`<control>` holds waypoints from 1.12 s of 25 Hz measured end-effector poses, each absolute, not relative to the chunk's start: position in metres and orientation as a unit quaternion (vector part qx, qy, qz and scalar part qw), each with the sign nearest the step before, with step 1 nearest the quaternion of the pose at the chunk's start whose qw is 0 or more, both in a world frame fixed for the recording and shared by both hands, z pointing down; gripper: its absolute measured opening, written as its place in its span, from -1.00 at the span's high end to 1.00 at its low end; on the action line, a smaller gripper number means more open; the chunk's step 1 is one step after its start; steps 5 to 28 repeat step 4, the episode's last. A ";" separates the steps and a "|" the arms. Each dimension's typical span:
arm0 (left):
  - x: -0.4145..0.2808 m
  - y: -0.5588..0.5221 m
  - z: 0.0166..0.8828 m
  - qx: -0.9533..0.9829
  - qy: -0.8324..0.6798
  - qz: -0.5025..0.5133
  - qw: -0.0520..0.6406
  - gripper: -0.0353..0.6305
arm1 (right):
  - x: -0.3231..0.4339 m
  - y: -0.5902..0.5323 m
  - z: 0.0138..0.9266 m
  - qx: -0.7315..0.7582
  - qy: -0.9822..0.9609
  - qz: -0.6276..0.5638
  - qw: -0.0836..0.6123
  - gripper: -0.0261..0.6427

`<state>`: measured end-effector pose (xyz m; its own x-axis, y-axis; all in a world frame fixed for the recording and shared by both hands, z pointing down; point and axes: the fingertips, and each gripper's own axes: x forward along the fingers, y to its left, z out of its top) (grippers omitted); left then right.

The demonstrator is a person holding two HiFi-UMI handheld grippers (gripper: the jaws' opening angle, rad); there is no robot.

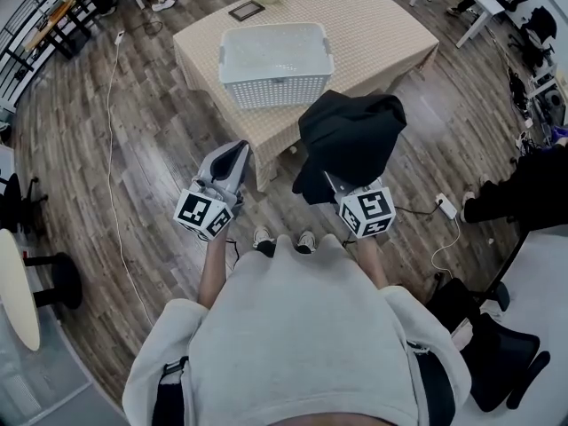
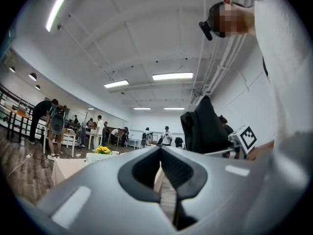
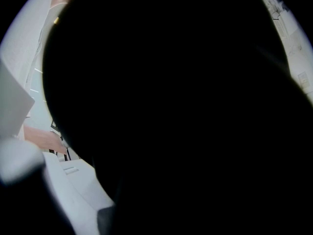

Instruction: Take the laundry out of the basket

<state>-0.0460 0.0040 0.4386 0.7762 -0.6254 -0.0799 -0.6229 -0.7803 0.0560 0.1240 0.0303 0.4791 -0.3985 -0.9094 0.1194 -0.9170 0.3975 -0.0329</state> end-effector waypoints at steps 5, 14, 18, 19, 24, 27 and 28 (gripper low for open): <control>-0.048 0.002 0.436 0.942 -0.331 -0.051 0.014 0.87 | 0.123 0.029 0.477 0.550 -0.833 0.044 0.042 0.21; -0.048 0.002 0.436 0.942 -0.331 -0.051 0.014 0.87 | 0.123 0.029 0.477 0.550 -0.833 0.044 0.042 0.21; -0.048 0.002 0.436 0.942 -0.331 -0.051 0.014 0.87 | 0.123 0.029 0.477 0.550 -0.833 0.044 0.042 0.21; -0.048 0.002 0.436 0.942 -0.331 -0.051 0.014 0.87 | 0.123 0.029 0.477 0.550 -0.833 0.044 0.042 0.21; -0.048 0.002 0.436 0.942 -0.331 -0.051 0.014 0.87 | 0.123 0.029 0.477 0.550 -0.833 0.044 0.042 0.21; -0.048 0.002 0.436 0.942 -0.331 -0.051 0.014 0.87 | 0.123 0.029 0.477 0.550 -0.833 0.044 0.042 0.21; -0.048 0.002 0.436 0.942 -0.331 -0.051 0.014 0.87 | 0.123 0.029 0.477 0.550 -0.833 0.044 0.042 0.21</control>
